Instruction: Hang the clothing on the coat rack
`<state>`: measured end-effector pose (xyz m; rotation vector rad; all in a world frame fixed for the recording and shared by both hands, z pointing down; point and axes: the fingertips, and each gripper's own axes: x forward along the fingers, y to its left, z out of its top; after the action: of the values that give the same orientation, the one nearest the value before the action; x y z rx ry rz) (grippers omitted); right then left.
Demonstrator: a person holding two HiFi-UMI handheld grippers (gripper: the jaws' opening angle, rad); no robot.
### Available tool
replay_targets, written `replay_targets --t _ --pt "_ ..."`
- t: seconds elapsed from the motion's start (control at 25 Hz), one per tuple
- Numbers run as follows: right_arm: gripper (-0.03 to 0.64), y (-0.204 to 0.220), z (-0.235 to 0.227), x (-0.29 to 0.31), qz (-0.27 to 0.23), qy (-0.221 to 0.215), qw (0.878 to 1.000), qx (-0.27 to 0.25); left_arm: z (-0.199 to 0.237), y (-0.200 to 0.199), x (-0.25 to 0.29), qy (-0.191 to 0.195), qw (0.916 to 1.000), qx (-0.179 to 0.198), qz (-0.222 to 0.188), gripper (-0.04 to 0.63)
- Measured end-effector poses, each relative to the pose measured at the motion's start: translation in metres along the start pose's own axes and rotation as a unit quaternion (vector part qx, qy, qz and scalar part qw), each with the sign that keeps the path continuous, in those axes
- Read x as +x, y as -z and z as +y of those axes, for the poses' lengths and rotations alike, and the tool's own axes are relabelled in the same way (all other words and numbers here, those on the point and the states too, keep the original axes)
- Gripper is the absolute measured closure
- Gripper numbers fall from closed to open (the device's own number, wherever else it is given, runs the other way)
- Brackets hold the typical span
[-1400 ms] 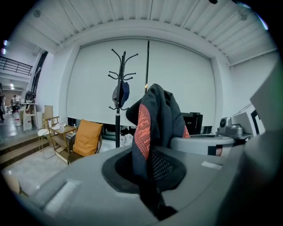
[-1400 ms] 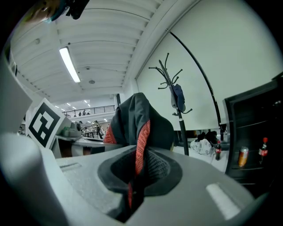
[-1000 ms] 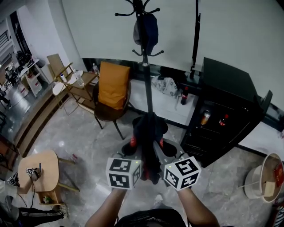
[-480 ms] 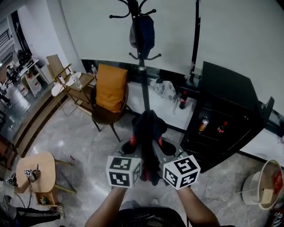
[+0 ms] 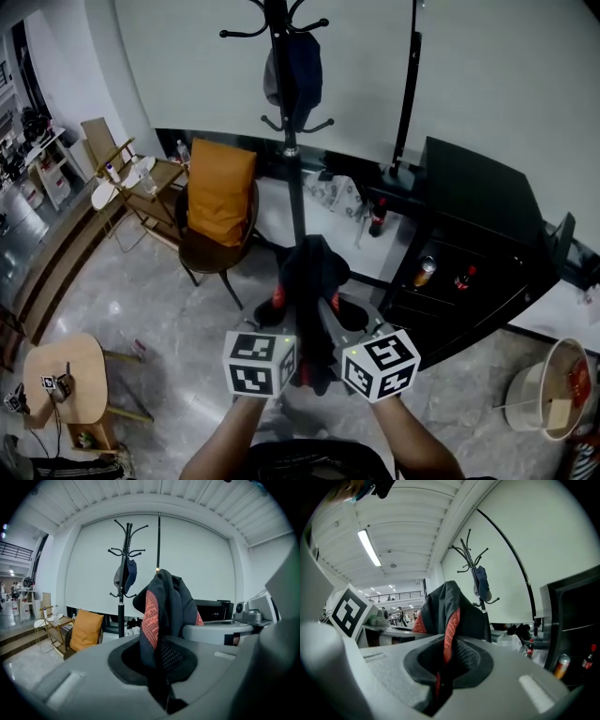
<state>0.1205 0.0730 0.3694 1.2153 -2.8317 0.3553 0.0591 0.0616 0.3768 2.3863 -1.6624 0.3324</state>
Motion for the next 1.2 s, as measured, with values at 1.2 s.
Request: replay_targets --t 1.2 --pt "0.591 -0.038 0.028 0.176 0.008 0.083 0.996 -0.026 0.166 -0.048 0.059 0.093 0.9953 0.008 -0.026 0.568"
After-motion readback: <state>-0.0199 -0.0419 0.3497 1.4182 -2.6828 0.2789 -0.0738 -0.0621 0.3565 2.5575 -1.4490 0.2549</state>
